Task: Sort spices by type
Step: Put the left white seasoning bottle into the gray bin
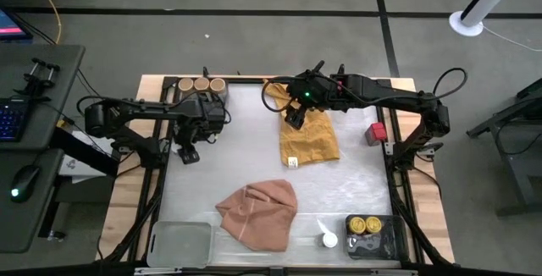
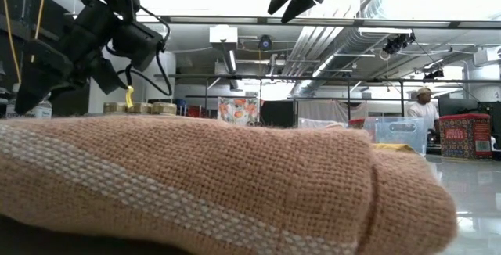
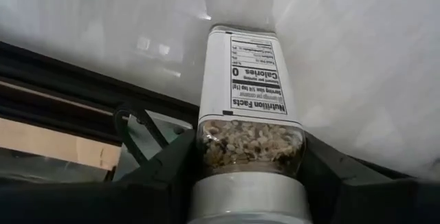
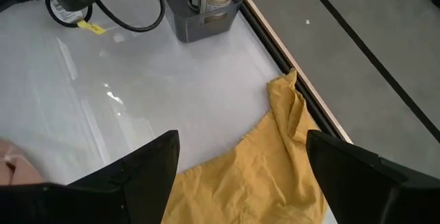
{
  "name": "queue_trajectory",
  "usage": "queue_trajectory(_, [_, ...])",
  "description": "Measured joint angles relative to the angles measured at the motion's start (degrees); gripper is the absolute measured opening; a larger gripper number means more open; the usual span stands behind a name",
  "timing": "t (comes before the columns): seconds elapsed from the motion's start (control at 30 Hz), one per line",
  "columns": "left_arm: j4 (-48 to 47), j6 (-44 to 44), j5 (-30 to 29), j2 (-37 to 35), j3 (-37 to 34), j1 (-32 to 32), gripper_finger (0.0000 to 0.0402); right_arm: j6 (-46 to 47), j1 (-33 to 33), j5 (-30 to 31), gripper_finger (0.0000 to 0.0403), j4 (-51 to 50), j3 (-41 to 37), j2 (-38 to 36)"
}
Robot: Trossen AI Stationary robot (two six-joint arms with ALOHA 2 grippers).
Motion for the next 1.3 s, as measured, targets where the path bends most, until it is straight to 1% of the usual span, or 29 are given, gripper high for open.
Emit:
queue_trajectory(0.1, [1.34,-0.28,0.31,-1.14,1.70,-1.23,0.0162,1.58,0.00,0.01,0.0312,-0.07,0.00,0.00])
queue_trajectory(0.17, [3.38,0.34,0.37,-3.56,4.30,-3.08,0.0162,3.65,0.02,0.01,0.0312,-0.77,0.00,0.00])
queue_trajectory(0.23, [5.83,2.33,-0.10,-6.94,7.20,-5.42,0.0162,6.44,0.23,0.08,0.0312,-2.53,0.00,0.00])
queue_trajectory(0.33, [13.05,6.88,-2.05,-13.25,11.09,-9.57,0.0162,12.01,1.06,0.97,0.0312,-6.36,0.00,0.00])
queue_trajectory(0.43, [18.64,10.20,-1.69,-19.72,12.35,-13.87,0.0162,17.96,2.70,2.19,0.0312,-9.08,0.00,0.00])
queue_trajectory(0.53, [17.67,8.55,-1.48,-24.03,12.85,-19.09,0.0162,22.25,4.88,2.27,0.0312,-10.40,0.00,0.00])
queue_trajectory(0.63, [9.49,0.44,-0.03,-24.95,14.15,-26.22,0.0162,24.43,7.87,2.37,0.0312,-11.14,0.00,0.00])
queue_trajectory(0.77, [3.19,-13.90,1.00,-22.09,16.52,-38.62,0.0162,25.39,12.17,5.23,0.0312,-11.10,0.00,0.00])
queue_trajectory(0.87, [4.42,-23.11,0.90,-17.57,18.97,-47.69,0.0162,25.52,15.20,6.42,0.0312,-11.17,0.00,0.00])
queue_trajectory(0.93, [5.49,-28.56,1.40,-13.04,21.26,-52.54,0.0162,25.30,17.21,6.61,0.0312,-11.49,0.00,0.00])
queue_trajectory(1.03, [4.72,-37.44,4.96,-5.65,25.49,-58.58,0.0162,24.13,20.18,7.65,0.0312,-11.80,0.00,0.00])
queue_trajectory(1.17, [2.03,-48.59,13.03,3.02,31.82,-66.15,0.0162,23.57,23.12,9.93,0.0312,-11.88,0.00,0.00])
queue_trajectory(1.3, [0.56,-57.39,17.52,8.54,36.40,-72.09,0.0162,24.76,25.25,10.19,0.0312,-11.89,0.00,0.00])
